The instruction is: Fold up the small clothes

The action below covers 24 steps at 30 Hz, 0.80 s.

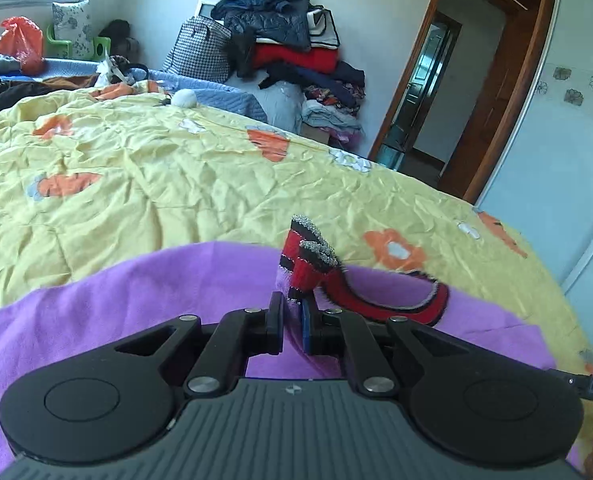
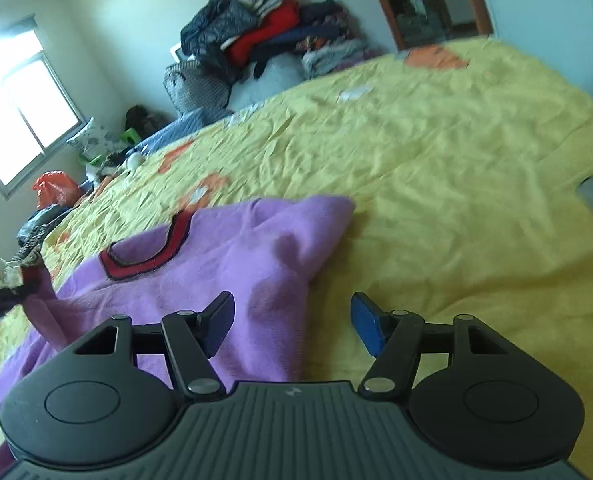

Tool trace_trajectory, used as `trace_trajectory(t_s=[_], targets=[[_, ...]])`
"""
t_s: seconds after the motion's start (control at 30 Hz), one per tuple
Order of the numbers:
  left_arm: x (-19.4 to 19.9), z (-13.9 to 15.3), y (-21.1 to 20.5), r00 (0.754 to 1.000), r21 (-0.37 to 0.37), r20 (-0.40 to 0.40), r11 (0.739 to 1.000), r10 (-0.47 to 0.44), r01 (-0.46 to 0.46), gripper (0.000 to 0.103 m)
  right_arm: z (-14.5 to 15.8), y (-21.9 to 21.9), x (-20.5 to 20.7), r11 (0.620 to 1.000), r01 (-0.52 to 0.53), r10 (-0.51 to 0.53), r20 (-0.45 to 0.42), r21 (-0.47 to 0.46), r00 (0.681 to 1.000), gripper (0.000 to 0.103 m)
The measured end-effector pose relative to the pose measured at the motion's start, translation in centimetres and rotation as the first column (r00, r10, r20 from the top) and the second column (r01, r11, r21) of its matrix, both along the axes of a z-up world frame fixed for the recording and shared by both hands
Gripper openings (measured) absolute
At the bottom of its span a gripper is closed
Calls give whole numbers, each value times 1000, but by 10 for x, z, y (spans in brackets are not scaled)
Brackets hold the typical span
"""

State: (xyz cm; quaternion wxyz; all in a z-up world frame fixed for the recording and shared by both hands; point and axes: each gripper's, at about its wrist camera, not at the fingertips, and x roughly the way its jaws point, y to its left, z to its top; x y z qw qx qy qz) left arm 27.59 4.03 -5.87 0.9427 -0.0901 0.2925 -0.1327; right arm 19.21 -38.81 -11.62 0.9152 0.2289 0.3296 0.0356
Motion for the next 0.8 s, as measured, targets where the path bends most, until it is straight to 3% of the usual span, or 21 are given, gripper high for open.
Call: trace_trajectory(t_s=[0.03,0.07,0.13,0.2,0.27,0.33,0.37,0.4,0.47,0.5,0.53,0.57,0.63,0.73,0.77,0.8], targets=[[0,-1,4,1000,4,2,1000,12,-12,13,0,6,2,999,6,-6,-12,-45,1000,9],[0,0,8,1000,-12,13,1000,17,-16,13,0,11,2,998,0,-1,-6,-63,1000,5],[-2,10,15,998,-50,62,998,28,-25,11,6,17,-2,994,0,1,15,-112,1000,5],[-7,24,17,992,-39,112,998,49,-45,7,19,14,-13,995,17,-13,40,-98,999,5],[-6,26,23,993,-23,105,998,55,-52,7,27,13,-21,993,26,-23,30,-115,999,7],[5,12,24,998,35,31,998,54,-56,7,22,16,-20,992,-8,3,-40,-125,999,32],[10,1,26,998,62,-13,996,61,-60,7,18,17,-22,994,-19,13,-60,-109,998,71],[13,-9,28,997,63,-54,997,48,-44,7,15,17,-29,996,-30,27,-40,-87,999,90],[6,-18,30,997,46,-68,999,27,-24,6,13,20,-39,997,-45,44,-14,-65,999,89],[1,-19,29,998,48,-64,999,13,-10,6,10,24,-40,996,-58,57,-15,-69,998,62],[-1,-20,28,997,62,-75,998,9,-4,6,6,29,-40,993,-64,61,-38,-102,997,27],[-1,-22,27,995,75,-96,997,16,-9,6,3,32,-41,989,-64,60,-35,-130,998,7],[-1,-24,29,991,79,-130,997,20,-10,6,5,31,-44,985,-80,76,-35,-152,997,7],[-11,-9,41,994,28,-108,1000,12,-9,7,8,17,-49,990,-59,54,-44,-126,998,9],[-7,-6,44,994,16,-105,1000,22,-20,14,7,12,-48,993,-72,67,-55,-95,996,13],[0,-4,48,992,-6,-126,1000,21,-22,31,8,10,-46,995,-64,59,-60,-83,996,27]])
